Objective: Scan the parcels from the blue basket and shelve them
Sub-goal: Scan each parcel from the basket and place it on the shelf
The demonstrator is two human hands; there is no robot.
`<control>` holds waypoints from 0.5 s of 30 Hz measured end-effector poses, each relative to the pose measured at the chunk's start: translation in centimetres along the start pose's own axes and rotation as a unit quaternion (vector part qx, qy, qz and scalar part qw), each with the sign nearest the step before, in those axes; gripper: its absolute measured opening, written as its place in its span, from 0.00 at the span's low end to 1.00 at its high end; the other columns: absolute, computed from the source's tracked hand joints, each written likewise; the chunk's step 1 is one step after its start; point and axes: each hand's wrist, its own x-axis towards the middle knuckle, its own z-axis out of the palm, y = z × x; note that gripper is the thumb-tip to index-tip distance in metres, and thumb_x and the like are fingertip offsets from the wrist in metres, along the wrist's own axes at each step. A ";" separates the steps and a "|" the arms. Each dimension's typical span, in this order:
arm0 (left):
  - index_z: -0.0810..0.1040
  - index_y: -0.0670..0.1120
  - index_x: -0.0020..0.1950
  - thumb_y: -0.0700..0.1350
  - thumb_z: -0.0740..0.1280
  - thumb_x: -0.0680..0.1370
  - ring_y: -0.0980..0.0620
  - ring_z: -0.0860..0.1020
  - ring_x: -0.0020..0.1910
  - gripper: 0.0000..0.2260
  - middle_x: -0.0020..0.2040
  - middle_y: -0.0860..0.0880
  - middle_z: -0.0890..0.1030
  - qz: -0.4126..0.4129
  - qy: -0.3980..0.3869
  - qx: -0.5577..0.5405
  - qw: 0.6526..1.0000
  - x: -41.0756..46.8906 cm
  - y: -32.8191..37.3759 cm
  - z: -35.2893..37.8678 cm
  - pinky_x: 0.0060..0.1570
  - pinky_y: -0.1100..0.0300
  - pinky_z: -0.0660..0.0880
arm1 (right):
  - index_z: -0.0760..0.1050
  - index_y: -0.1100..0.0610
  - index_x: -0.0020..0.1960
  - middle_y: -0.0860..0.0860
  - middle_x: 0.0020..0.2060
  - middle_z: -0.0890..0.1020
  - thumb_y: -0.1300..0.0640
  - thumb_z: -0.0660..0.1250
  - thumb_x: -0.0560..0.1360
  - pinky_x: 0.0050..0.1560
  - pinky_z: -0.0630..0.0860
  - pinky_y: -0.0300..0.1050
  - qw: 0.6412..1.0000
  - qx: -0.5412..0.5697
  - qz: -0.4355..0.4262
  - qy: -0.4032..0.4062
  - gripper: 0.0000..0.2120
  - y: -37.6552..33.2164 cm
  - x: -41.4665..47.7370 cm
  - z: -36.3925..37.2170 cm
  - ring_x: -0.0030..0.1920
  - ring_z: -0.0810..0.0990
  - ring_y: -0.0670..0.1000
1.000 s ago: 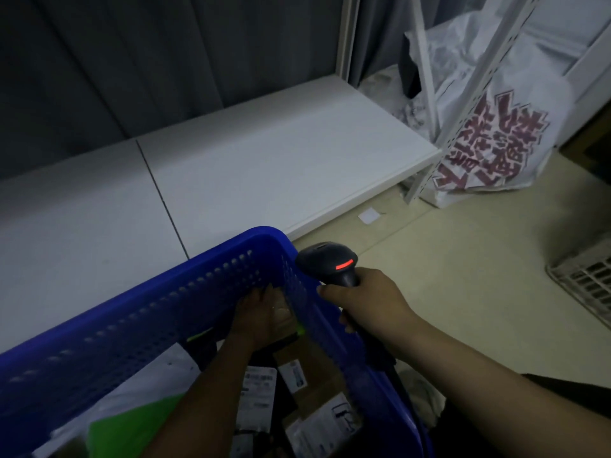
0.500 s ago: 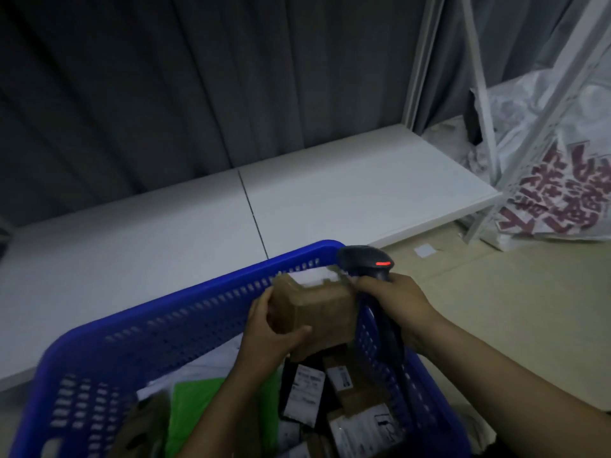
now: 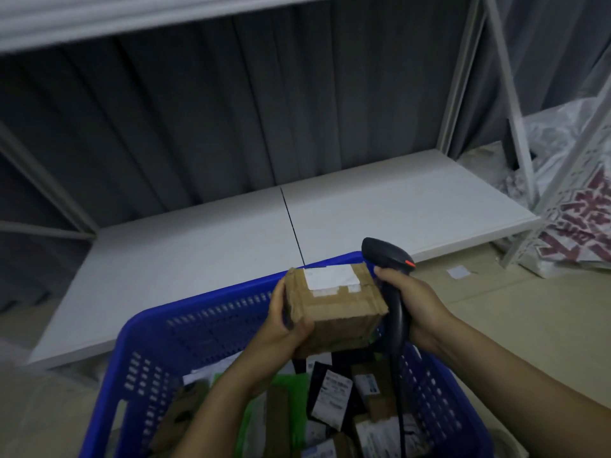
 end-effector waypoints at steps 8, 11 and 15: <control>0.57 0.72 0.72 0.49 0.67 0.77 0.58 0.72 0.63 0.30 0.64 0.66 0.68 0.024 0.084 -0.001 0.996 -1.3 1.0 0.6 0.58 0.58 0.77 | 0.80 0.64 0.57 0.64 0.50 0.82 0.55 0.70 0.74 0.48 0.76 0.53 1.000 0.002 -0.003 -0.007 0.16 0.0 0.1 0.4 0.46 0.80 0.61; 0.58 0.73 0.70 0.47 0.70 0.76 0.60 0.73 0.64 0.33 0.67 0.66 0.67 0.038 0.089 0.033 0.995 -1.5 1.0 0.3 0.61 0.56 0.76 | 0.80 0.63 0.51 0.63 0.44 0.81 0.56 0.71 0.74 0.46 0.76 0.52 1.000 0.003 -0.012 -0.017 0.11 -0.2 -0.2 0.6 0.42 0.79 0.61; 0.55 0.68 0.74 0.64 0.72 0.68 0.61 0.72 0.65 0.39 0.69 0.66 0.66 0.027 0.126 0.033 0.991 -1.3 1.1 0.6 0.64 0.54 0.73 | 0.78 0.60 0.43 0.56 0.32 0.79 0.58 0.71 0.74 0.31 0.73 0.44 0.999 -0.010 -0.052 -0.008 0.05 -0.1 -0.3 0.9 0.29 0.76 0.54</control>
